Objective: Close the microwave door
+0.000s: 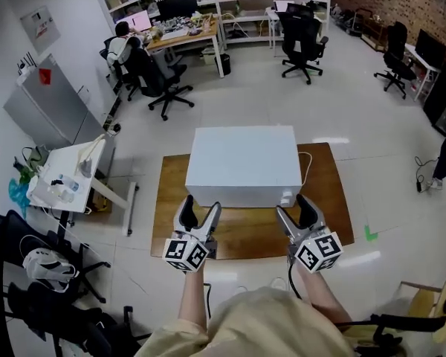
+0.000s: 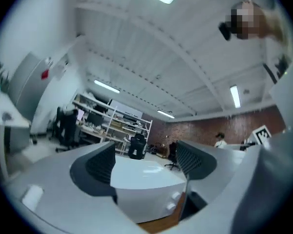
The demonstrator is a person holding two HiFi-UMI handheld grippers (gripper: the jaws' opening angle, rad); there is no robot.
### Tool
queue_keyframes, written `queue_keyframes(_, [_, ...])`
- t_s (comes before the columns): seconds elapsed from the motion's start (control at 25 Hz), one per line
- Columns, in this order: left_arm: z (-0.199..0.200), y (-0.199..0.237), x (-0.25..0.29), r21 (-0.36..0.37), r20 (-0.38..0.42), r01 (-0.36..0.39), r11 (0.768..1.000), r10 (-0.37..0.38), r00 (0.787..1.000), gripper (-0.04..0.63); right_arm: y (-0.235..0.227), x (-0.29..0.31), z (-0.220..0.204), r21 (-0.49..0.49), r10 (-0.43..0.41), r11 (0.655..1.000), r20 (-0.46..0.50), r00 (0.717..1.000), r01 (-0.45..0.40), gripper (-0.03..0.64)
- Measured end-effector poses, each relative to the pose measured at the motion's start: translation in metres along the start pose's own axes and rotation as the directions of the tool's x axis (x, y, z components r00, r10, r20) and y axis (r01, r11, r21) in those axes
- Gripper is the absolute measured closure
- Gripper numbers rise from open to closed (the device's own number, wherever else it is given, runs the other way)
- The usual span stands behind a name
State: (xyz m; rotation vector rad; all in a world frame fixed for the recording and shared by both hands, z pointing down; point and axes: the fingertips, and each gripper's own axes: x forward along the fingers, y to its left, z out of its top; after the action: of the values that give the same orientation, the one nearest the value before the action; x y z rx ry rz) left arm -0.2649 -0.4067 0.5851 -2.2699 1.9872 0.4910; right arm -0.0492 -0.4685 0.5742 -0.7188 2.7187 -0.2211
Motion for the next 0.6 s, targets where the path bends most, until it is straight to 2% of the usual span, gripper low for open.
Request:
queue_keyframes(0.04, [0.012, -0.003, 0.000, 0.110, -0.012, -0.019, 0.994, 0.021, 1.000, 0.221, 0.003, 0.008, -0.001, -0.022, 0.001, 1.000, -0.004, 1.000, -0.001, 0.323])
queue_keyframes(0.12, [0.030, 0.001, -0.001, 0.297, -0.035, -0.057, 0.953, 0.071, 0.997, 0.221, 0.015, 0.027, -0.001, -0.066, 0.004, 0.998, -0.009, 1.000, -0.005, 0.322])
queue_keyframes(0.2, [0.036, 0.002, -0.001, 0.406, -0.043, -0.082, 0.910, 0.108, 0.993, 0.222, 0.023, 0.038, 0.000, -0.114, 0.005, 0.993, -0.006, 1.000, -0.005, 0.322])
queue_keyframes(0.24, [0.035, -0.001, 0.000, 0.418, -0.042, -0.087, 0.904, 0.116, 0.992, 0.222, 0.023, 0.038, 0.001, -0.135, 0.004, 0.991, -0.001, 1.000, -0.004, 0.322])
queue_keyframes(0.44, [0.024, -0.007, 0.004, 0.372, -0.065, -0.073, 0.925, 0.105, 0.992, 0.222, 0.028, 0.042, 0.001, -0.199, 0.006, 0.980, -0.023, 1.000, -0.011, 0.324])
queue_keyframes(0.52, [0.022, -0.017, 0.008, 0.379, -0.075, -0.063, 0.923, 0.098, 0.992, 0.222, 0.022, 0.039, 0.001, -0.220, -0.006, 0.975, -0.050, 0.999, -0.005, 0.322])
queue_keyframes(0.6, [0.022, -0.029, 0.013, 0.399, -0.122, -0.031, 0.917, 0.086, 0.989, 0.222, 0.018, 0.039, 0.001, -0.225, -0.017, 0.974, -0.070, 0.997, 0.001, 0.322])
